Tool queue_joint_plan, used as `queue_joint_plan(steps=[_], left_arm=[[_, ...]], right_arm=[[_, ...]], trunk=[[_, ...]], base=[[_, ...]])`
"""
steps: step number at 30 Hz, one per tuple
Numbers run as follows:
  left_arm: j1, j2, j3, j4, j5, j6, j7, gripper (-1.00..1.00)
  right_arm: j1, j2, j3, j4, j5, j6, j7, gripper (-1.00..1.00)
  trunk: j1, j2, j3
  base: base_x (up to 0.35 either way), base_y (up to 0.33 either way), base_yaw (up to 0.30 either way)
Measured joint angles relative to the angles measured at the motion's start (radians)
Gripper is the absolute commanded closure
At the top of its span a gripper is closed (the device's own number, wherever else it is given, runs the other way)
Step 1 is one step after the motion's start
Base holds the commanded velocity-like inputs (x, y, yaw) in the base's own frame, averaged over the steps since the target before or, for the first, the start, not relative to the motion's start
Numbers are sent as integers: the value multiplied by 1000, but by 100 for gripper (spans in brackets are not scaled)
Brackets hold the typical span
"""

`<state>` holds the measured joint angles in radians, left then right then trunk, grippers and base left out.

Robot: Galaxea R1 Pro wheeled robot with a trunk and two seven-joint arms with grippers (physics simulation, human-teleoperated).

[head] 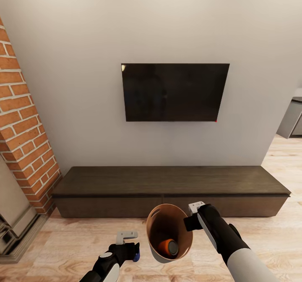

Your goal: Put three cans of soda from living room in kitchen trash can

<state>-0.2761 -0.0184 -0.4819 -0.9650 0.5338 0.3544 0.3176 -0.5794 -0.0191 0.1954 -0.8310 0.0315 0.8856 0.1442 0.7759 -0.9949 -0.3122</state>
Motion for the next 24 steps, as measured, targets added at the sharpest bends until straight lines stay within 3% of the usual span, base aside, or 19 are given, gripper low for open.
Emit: queue_joint_plan(steps=[24], left_arm=[[0, 0, 0, 0, 0, 0, 0, -100]], right_arm=[[0, 2, 0, 0, -1, 0, 0, 100]], trunk=[[0, 0, 0]], base=[[0, 0, 0]])
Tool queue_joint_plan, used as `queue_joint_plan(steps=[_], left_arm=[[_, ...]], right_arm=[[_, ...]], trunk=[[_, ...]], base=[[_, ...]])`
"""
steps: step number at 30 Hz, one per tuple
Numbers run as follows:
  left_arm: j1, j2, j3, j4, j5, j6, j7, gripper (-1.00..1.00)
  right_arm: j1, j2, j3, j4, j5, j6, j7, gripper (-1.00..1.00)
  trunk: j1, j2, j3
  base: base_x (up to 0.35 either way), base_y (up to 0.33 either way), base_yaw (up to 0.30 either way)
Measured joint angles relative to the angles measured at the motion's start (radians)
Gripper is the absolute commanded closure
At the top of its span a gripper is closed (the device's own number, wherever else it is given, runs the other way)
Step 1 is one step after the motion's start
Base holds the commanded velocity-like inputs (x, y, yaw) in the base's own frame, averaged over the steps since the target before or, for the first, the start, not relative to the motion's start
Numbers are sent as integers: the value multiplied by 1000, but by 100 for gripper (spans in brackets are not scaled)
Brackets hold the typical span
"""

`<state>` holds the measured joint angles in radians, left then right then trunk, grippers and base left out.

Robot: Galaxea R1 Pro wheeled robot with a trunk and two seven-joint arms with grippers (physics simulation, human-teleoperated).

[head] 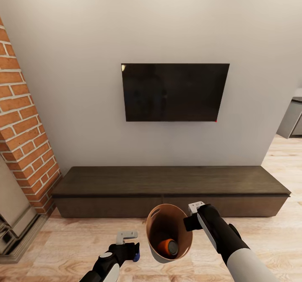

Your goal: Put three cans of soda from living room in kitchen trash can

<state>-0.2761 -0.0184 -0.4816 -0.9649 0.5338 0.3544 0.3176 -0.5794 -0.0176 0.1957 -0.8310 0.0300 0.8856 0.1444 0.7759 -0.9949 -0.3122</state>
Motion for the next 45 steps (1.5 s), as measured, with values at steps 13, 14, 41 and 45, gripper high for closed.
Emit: queue_joint_plan(steps=[13, 14, 41, 45], left_arm=[[0, 0, 0, 0, 0, 0, 0, -100], [0, 0, 0, 0, 0, 0, 0, -100], [0, 0, -1, 0, 0, 0, 0, -100], [0, 0, -1, 0, 0, 0, 0, -100]], right_arm=[[0, 0, 2, 0, -1, 0, 0, 100], [0, 1, 2, 0, -1, 0, 0, 100], [0, 0, 3, 0, 0, 0, 1, 100], [0, 1, 3, 0, -1, 0, 2, 100]], trunk=[[0, 0, 0], [0, 0, 0], [0, 0, 0], [0, 0, 0]], base=[[0, 0, 0], [0, 0, 0], [0, 0, 0], [0, 0, 0]])
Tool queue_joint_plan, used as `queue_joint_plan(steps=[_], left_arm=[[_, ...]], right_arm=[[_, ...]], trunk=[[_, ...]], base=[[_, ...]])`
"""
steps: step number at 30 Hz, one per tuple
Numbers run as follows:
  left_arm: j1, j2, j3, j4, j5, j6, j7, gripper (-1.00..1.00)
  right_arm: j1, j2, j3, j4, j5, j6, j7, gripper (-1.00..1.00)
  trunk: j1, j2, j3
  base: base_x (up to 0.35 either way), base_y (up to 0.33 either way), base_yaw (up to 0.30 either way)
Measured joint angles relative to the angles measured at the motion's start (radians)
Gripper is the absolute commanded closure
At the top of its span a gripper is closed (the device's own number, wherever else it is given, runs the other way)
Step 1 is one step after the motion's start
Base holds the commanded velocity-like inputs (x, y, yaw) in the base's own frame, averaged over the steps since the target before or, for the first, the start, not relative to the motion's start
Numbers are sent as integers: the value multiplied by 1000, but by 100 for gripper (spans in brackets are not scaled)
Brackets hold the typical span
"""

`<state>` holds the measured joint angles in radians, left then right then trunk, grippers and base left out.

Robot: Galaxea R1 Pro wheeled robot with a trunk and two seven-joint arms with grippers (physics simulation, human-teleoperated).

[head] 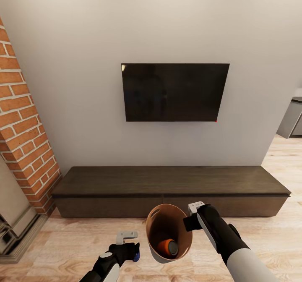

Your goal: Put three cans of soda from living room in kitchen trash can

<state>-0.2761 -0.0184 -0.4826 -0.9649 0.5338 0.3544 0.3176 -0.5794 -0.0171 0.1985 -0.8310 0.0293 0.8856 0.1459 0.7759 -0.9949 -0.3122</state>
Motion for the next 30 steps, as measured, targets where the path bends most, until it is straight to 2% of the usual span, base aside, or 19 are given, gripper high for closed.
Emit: queue_joint_plan(steps=[30], left_arm=[[0, 0, -1, 0, 0, 0, 0, -100]], right_arm=[[0, 1, 1, 0, 4, 0, -2, 100]], trunk=[[0, 0, 0]], base=[[16, 10, 0]])
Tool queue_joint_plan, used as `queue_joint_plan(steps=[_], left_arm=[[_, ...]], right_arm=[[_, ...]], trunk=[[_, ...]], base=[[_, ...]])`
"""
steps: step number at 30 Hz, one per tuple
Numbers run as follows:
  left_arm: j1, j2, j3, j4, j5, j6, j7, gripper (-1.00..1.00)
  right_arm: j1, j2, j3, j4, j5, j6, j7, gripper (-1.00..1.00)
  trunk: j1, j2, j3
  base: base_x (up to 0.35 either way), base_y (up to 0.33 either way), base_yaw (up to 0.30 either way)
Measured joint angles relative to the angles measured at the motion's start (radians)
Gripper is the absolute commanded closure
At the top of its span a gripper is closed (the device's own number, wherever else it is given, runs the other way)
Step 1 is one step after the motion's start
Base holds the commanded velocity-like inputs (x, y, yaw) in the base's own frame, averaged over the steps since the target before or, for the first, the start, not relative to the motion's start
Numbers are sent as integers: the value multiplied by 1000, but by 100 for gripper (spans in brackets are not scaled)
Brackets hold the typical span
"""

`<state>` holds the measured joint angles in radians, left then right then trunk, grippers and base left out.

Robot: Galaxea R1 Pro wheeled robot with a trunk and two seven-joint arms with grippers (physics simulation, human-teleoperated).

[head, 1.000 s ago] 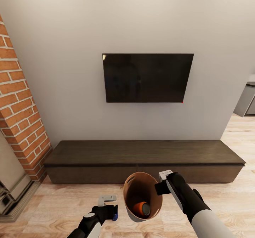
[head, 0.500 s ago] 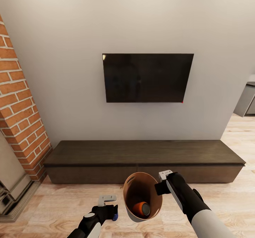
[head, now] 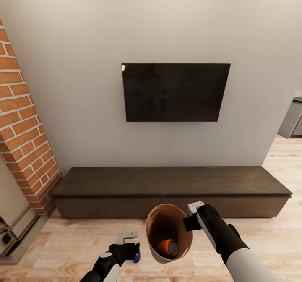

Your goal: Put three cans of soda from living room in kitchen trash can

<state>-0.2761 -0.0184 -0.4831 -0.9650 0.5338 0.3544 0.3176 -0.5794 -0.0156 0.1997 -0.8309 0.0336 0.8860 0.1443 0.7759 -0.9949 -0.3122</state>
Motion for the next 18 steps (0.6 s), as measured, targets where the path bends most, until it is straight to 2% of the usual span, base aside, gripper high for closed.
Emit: queue_joint_plan(steps=[6, 18], left_arm=[[0, 0, 0, 0, 0, 0, 0, -100], [0, 0, -4, 0, 0, 0, 0, -100]], right_arm=[[0, 0, 0, 0, -5, 0, 1, 100], [0, 0, 0, 0, -2, 0, 1, 100]], trunk=[[0, 0, 0], [0, 0, 0]], base=[[104, 93, 0], [14, 12, 0]])
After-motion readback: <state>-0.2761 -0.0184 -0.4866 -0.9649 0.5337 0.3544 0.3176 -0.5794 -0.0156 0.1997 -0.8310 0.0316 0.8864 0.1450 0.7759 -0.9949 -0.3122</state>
